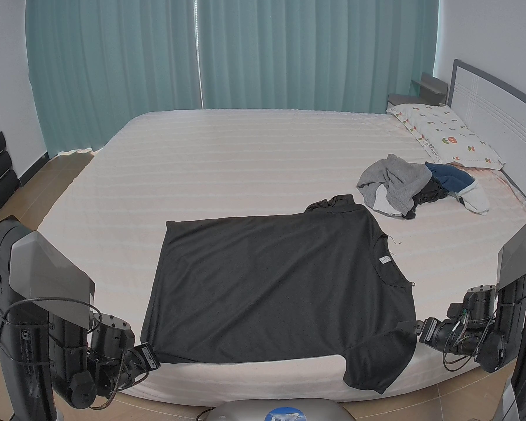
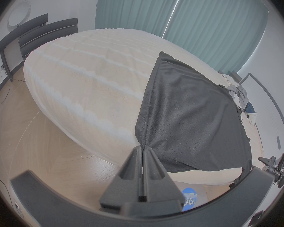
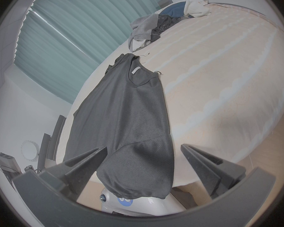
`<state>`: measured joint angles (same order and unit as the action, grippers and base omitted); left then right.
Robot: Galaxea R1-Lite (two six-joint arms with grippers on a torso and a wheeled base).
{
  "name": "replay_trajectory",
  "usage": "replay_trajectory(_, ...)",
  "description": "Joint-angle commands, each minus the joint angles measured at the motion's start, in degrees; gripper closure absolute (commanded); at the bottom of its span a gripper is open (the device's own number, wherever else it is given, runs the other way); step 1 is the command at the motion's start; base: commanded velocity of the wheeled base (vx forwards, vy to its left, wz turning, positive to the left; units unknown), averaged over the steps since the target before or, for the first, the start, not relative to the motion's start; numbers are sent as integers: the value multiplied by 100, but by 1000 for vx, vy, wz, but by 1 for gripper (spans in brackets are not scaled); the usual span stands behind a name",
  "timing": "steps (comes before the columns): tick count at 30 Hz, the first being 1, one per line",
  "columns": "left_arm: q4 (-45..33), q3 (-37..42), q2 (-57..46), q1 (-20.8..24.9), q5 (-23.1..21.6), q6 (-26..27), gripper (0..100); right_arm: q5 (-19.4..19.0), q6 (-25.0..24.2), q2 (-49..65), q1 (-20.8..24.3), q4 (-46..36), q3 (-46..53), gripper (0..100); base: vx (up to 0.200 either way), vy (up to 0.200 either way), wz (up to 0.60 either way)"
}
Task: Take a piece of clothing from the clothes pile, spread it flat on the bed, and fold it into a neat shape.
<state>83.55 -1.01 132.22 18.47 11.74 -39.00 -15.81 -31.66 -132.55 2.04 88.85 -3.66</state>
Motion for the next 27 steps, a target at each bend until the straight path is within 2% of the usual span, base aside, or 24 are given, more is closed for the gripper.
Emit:
replay_trajectory(1, 12, 57, 23, -19, -5, -11, 100, -1, -7, -298, -1, 36, -179, 100, 0, 0, 0)
replay_trajectory(10, 12, 13, -38, -63, -31, -20, 100, 140, -68, -324, -239, 36, -707, 100, 0, 0, 0)
replay_trajectory(27, 425, 31, 32, -133, -40, -29, 100, 122, -341, -298, -248, 89, -909, 100, 0, 0, 0)
